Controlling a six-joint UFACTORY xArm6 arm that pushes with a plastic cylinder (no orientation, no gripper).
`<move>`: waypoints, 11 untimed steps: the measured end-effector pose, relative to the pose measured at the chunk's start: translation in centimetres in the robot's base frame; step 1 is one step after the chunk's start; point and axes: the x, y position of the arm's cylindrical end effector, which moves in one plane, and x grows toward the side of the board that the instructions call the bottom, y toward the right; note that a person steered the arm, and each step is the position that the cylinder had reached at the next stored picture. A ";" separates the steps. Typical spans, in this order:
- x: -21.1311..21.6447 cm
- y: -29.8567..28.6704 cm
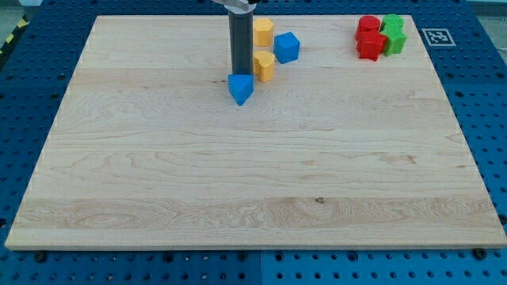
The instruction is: Point your arm vertically below the blue cube
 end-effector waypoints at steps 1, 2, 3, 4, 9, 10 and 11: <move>0.0 0.0; 0.0 0.0; 0.0 0.0; 1.4 2.4; 9.6 9.7; 10.7 6.2; 8.2 0.4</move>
